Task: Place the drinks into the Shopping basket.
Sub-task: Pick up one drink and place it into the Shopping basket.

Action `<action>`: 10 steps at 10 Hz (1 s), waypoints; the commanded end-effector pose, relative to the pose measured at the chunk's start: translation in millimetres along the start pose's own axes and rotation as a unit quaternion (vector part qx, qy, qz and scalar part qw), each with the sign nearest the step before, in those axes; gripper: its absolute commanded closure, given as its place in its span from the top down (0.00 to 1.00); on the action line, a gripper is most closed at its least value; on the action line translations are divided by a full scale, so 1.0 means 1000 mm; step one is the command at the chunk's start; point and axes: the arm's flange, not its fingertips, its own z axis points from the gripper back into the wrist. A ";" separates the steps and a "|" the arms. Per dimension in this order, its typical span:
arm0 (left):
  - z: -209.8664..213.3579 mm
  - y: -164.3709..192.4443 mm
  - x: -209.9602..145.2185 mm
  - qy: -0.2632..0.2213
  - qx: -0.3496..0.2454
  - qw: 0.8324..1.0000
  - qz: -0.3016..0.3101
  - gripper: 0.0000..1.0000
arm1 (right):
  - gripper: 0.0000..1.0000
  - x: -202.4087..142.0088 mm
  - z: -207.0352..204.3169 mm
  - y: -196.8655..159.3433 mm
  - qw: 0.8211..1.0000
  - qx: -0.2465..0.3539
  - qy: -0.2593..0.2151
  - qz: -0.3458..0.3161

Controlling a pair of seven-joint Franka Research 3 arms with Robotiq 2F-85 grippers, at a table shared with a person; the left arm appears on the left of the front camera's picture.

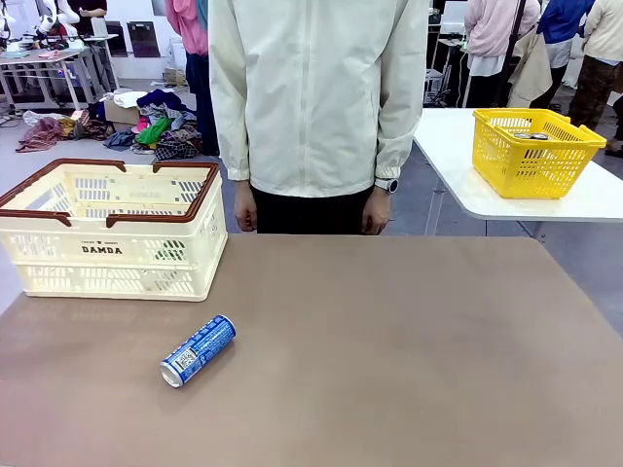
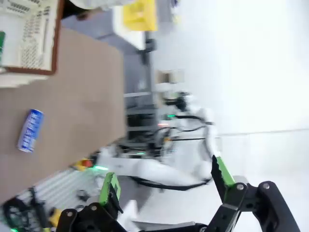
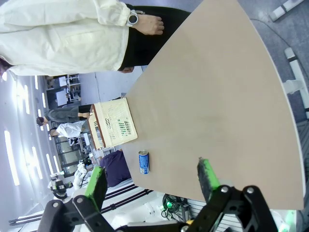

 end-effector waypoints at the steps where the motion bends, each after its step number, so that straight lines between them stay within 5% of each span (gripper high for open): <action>1: 0.016 0.041 -0.012 0.002 -0.145 0.985 0.095 1.00 | 1.00 -0.002 0.002 0.000 1.000 -0.005 0.004 0.010; 2: 0.022 0.071 -0.018 0.016 -0.198 0.972 0.126 1.00 | 1.00 -0.002 0.002 0.000 1.000 -0.005 0.004 0.010; 4: 0.019 0.116 -0.019 0.030 -0.213 0.961 0.173 1.00 | 1.00 -0.002 0.002 0.000 1.000 -0.005 0.004 0.010; 5: 0.009 0.131 -0.019 0.065 -0.179 0.967 0.169 1.00 | 1.00 -0.002 0.002 0.000 1.000 -0.005 0.004 0.010; 6: -0.009 0.149 -0.013 0.076 -0.074 0.980 0.167 1.00 | 1.00 -0.002 0.002 0.000 1.000 -0.005 0.004 0.010; 7: 0.018 0.134 -0.022 0.033 -0.207 0.964 0.165 1.00 | 1.00 -0.002 0.002 0.000 1.000 -0.005 0.004 0.010; 10: 0.018 0.134 -0.022 0.033 -0.207 0.964 0.165 1.00 | 1.00 -0.002 0.002 0.000 1.000 -0.005 0.004 0.010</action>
